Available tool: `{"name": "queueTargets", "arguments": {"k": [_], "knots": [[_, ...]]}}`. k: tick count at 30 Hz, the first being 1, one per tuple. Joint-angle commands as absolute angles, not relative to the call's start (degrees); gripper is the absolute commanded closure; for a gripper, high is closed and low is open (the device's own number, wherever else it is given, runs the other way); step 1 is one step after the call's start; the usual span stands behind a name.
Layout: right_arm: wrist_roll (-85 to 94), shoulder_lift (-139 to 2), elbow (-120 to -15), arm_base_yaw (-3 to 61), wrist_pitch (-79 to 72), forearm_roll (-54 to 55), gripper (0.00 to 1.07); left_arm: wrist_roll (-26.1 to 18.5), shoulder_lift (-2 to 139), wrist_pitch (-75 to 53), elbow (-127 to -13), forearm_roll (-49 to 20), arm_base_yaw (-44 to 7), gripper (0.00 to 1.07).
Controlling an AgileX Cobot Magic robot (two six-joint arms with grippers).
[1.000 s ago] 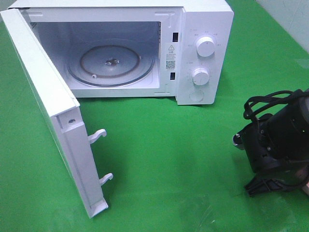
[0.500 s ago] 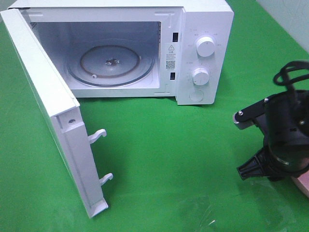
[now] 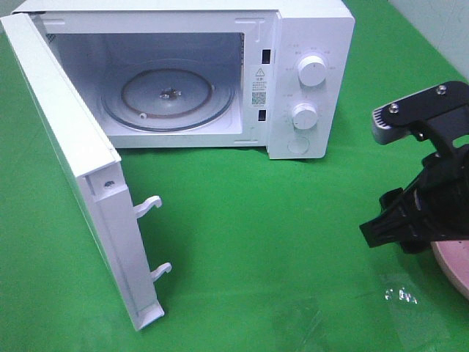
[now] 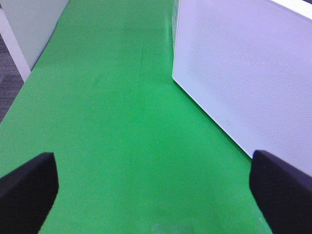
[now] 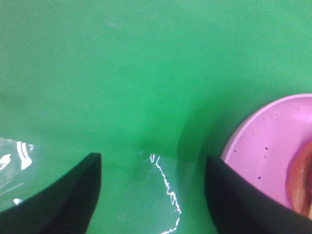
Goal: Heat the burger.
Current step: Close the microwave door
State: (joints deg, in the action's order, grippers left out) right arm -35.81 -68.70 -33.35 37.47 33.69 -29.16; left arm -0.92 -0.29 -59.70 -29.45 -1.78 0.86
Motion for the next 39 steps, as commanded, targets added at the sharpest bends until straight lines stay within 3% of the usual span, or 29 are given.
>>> {"name": "queueTargets", "arguments": {"k": [1, 8, 31, 39], "knots": [[-24.6, -61.9, -33.5, 37.3, 36.2, -19.7, 0.27, -0.8, -1.3, -59.2, -29.2, -1.8, 1.0, 0.06], [-15.8, -53.5, -33.5, 37.3, 44.2, -9.2, 0.26, -0.8, -1.3, -59.2, -29.2, -1.8, 1.0, 0.06], [-15.4, -30.1, -33.4, 36.3, 57.9, -10.3, 0.31, -0.8, -1.3, -59.2, -29.2, -1.8, 1.0, 0.06], [-13.6, -21.3, -32.5, 24.4, 57.6, -10.6, 0.31, -0.8, -1.3, -59.2, -29.2, -1.8, 1.0, 0.06]]}}
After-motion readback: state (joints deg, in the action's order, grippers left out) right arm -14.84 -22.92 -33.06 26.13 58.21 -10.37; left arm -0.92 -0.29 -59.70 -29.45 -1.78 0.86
